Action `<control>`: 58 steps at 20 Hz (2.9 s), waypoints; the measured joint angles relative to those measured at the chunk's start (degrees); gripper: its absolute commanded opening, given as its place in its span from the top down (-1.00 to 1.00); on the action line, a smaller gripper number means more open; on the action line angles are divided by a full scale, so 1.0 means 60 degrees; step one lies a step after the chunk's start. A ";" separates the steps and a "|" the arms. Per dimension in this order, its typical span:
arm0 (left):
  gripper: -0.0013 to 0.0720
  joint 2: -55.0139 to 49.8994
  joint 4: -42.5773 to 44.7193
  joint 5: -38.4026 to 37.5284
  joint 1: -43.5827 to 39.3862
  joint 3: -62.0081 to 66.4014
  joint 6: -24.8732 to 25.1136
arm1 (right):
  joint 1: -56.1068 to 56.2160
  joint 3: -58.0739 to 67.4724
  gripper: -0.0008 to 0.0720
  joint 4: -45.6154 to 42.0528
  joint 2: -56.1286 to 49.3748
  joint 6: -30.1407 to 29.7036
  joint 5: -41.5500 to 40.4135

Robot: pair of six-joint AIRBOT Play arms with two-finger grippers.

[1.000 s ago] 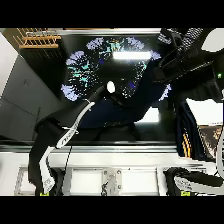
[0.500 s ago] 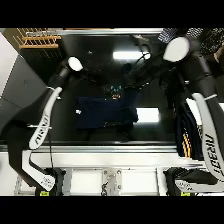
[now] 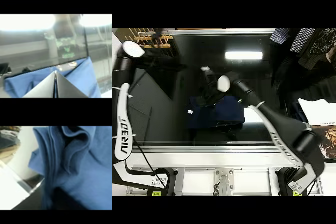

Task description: Fold the clothes and pants, and hang the long-sleeved shirts on hangers.

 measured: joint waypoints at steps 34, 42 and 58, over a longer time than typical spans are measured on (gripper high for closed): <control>0.95 0.3490 0.0699 0.2065 -0.1763 -0.6859 0.0328 | -0.4790 -0.7388 0.95 0.7522 0.0943 -0.7267 -0.1326; 0.95 0.3486 0.0637 0.2087 -0.1770 -0.6863 0.0270 | -0.7227 -0.7147 0.95 0.3213 0.4131 -0.4411 -0.0608; 0.95 0.3490 0.0667 0.2095 -0.1770 -0.6870 0.0273 | -1.5216 -0.6080 0.95 0.0820 0.8276 -0.2288 0.0452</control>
